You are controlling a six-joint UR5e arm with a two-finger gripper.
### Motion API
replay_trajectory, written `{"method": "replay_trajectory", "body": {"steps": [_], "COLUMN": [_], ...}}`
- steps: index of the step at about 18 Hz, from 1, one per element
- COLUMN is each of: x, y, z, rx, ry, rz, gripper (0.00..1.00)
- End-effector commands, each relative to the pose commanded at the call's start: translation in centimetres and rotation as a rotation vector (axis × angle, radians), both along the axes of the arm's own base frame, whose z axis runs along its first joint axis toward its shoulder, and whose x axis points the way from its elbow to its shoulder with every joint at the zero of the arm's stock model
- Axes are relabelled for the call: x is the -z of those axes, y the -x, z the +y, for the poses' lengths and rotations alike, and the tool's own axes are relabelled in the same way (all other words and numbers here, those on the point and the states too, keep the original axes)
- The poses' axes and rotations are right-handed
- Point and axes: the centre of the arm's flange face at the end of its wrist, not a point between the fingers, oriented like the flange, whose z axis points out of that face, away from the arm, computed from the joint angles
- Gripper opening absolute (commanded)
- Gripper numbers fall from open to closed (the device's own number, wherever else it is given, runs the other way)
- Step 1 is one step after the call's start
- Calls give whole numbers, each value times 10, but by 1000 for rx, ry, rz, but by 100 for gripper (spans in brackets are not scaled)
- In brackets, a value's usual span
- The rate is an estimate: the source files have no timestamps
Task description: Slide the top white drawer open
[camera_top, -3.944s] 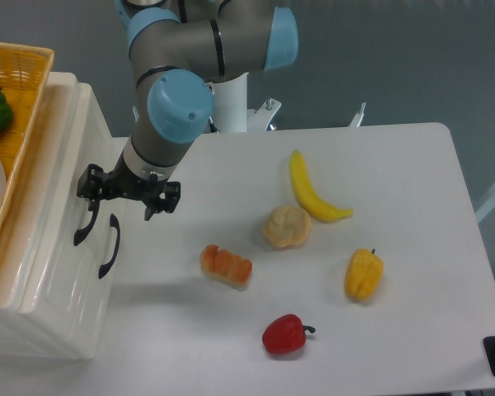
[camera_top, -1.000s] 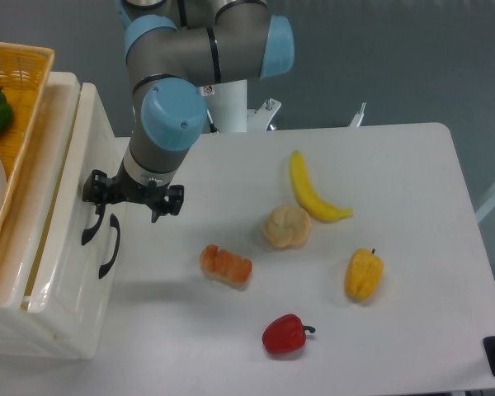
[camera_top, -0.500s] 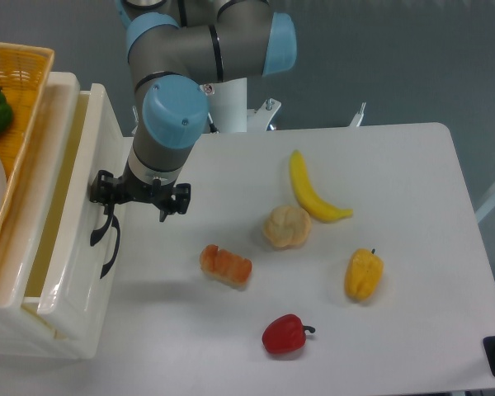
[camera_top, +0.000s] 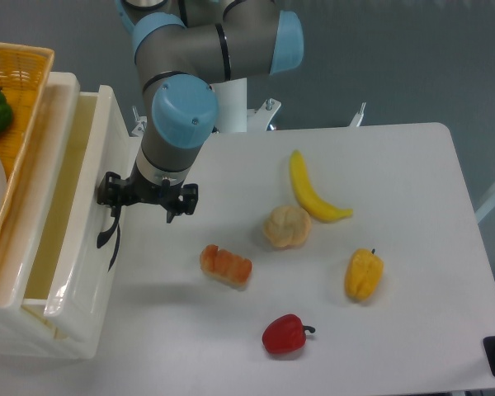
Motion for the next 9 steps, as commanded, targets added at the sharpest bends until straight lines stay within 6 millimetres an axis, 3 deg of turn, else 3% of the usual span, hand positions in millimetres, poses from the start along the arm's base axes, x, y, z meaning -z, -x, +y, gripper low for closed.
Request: {"method": "replay_trajectory", "body": {"steps": [9], "x": [-4], "y": [23], "z": [-12], "rx": [-17], "ry": [-1], "rz": [25], "gripper": [100]}}
